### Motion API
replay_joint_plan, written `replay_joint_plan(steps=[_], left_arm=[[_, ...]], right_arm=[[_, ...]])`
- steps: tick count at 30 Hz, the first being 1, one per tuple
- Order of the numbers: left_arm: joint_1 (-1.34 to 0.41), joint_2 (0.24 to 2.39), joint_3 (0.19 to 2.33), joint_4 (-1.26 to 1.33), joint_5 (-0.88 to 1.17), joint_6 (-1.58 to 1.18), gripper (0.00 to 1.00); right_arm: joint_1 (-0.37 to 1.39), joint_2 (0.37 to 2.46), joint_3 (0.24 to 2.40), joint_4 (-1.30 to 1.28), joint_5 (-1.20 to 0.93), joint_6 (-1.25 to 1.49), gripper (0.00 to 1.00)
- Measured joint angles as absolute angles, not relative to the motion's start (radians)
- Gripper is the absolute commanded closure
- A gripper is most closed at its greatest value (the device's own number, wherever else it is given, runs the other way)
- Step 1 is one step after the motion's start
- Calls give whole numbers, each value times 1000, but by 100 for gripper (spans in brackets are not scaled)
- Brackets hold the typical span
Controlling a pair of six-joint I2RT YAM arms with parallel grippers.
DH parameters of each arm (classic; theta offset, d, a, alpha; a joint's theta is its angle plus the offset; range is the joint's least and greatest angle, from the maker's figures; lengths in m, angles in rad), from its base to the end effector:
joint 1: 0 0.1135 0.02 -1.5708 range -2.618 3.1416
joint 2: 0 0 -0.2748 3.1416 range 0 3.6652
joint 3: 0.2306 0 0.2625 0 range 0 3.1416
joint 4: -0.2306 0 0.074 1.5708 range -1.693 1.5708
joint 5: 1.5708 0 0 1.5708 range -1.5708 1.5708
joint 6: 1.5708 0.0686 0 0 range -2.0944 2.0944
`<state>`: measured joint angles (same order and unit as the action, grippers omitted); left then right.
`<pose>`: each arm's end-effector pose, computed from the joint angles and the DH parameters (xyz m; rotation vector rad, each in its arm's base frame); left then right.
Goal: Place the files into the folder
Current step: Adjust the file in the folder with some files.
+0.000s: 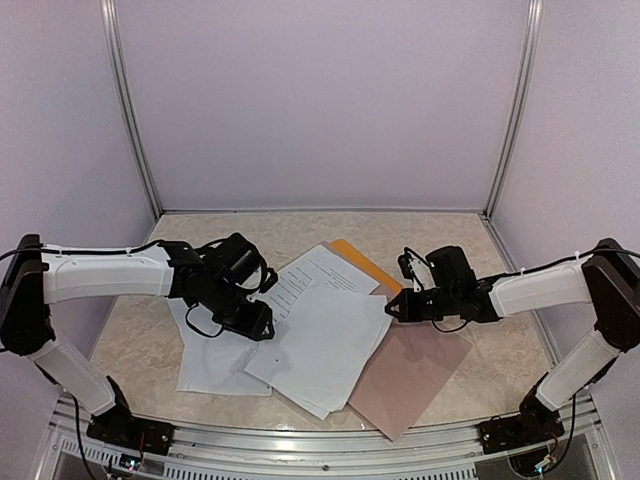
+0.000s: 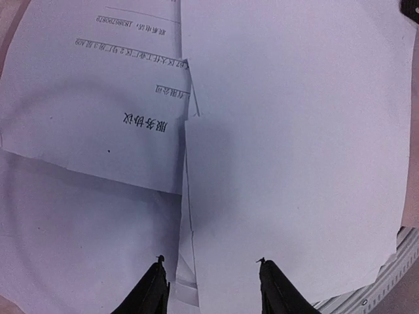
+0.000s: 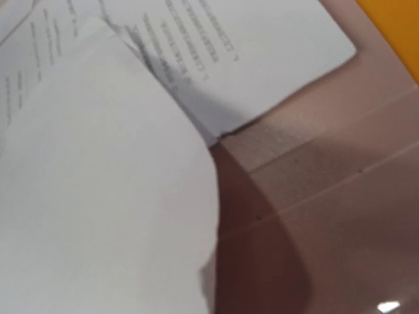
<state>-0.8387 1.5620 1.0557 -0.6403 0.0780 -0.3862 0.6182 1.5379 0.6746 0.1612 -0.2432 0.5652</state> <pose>0.2158 -0.2481 0.1871 0.6525 2.7293 -0.4370 0.2593 0.2047 0.1421 -0.2002 2.4034 0.8672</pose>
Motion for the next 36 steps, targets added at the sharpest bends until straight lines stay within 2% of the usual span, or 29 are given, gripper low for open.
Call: replay_joint_plan(steps=[5,8,26,36], left_arm=[[-840,1504,972,-636,125,-465,58],[-840,1505,957,-635,147,-492,57],[-860,1510,879,-578,257,-613,55],[-866,1486,853,-585,226,-636,48]], right_arm=[[618,1543,674,150,-226,546,100],[618,1555,674,144,-221,536,96],[618,1589,707,79,-177,468,58],[618,1645,783,59,-174,437,56]])
